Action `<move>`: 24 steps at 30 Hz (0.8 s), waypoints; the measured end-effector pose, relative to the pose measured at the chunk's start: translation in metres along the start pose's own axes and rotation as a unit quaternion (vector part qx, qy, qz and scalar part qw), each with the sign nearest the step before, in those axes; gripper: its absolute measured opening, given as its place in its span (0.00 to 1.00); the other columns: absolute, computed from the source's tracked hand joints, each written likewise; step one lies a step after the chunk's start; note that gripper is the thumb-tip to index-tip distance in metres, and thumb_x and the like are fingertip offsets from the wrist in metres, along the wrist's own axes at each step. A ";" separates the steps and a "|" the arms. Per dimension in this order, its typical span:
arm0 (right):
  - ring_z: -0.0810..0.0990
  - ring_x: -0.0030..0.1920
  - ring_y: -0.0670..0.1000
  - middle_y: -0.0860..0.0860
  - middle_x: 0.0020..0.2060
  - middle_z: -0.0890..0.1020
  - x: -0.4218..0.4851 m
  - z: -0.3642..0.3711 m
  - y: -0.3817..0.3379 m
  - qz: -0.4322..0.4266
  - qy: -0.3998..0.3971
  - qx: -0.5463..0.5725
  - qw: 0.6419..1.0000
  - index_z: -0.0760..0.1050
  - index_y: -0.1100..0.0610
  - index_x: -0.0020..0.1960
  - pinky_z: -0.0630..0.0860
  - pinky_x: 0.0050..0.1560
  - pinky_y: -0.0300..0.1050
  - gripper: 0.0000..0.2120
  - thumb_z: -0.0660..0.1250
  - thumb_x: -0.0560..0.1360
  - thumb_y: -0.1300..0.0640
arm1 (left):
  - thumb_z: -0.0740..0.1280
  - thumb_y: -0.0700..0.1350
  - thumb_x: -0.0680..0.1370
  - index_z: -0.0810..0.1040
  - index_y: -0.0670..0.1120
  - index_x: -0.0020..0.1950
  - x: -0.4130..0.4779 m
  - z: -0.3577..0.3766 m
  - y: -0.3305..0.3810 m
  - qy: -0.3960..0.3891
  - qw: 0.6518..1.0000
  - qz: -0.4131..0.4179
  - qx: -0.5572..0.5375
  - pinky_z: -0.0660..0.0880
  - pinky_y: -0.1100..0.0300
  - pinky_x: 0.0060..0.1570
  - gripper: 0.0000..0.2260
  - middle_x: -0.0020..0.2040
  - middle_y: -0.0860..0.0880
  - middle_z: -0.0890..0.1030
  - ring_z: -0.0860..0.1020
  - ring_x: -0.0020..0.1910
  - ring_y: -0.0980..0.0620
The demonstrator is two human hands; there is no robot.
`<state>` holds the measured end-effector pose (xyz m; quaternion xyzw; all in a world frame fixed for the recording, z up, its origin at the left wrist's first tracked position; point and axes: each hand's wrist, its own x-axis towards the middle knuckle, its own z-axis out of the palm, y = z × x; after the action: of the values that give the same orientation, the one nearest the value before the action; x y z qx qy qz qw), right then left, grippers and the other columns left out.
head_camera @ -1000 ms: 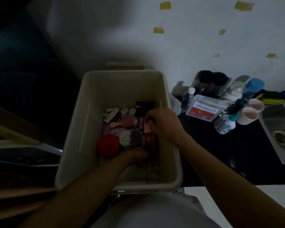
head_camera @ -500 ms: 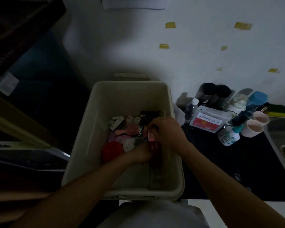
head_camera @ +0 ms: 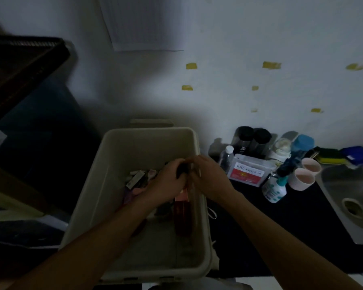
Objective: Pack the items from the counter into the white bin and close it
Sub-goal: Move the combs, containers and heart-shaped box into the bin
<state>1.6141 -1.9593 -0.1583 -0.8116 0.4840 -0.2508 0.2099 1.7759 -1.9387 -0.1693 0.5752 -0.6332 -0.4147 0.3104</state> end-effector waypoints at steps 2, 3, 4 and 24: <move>0.74 0.54 0.41 0.45 0.55 0.79 -0.004 -0.013 0.012 -0.001 0.007 0.002 1.000 0.75 0.47 0.60 0.68 0.51 0.36 0.12 0.61 0.78 0.53 | 0.61 0.50 0.78 0.71 0.59 0.62 0.007 0.008 0.016 0.019 0.999 0.019 0.027 0.75 0.62 0.55 0.13 0.60 0.55 0.76 0.76 0.57 0.59; 0.74 0.53 0.42 0.46 0.55 0.79 -0.007 -0.020 0.019 0.000 0.010 0.003 1.000 0.75 0.47 0.59 0.69 0.50 0.37 0.12 0.60 0.77 0.52 | 0.61 0.50 0.79 0.71 0.57 0.63 0.012 0.013 0.024 0.028 0.998 0.028 0.045 0.74 0.61 0.57 0.13 0.62 0.54 0.74 0.75 0.59 0.57; 0.76 0.52 0.44 0.47 0.54 0.80 -0.009 -0.026 0.026 0.001 0.014 0.002 1.000 0.75 0.48 0.57 0.70 0.49 0.38 0.12 0.59 0.77 0.51 | 0.62 0.48 0.79 0.71 0.53 0.66 0.017 0.018 0.031 0.039 0.996 0.038 0.065 0.73 0.58 0.61 0.15 0.64 0.51 0.73 0.73 0.62 0.54; 0.77 0.57 0.55 0.53 0.58 0.80 -0.072 -0.124 0.180 0.132 0.023 -0.039 0.990 0.77 0.56 0.60 0.74 0.57 0.50 0.14 0.64 0.75 0.58 | 0.63 0.42 0.78 0.73 0.45 0.67 0.080 0.175 0.091 -0.025 0.979 0.125 0.161 0.71 0.50 0.65 0.17 0.62 0.47 0.75 0.73 0.63 0.50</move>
<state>1.3862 -1.9869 -0.1804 -0.7423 0.6008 -0.2206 0.1983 1.5693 -1.9886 -0.1770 0.5231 -0.7662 -0.2794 0.2475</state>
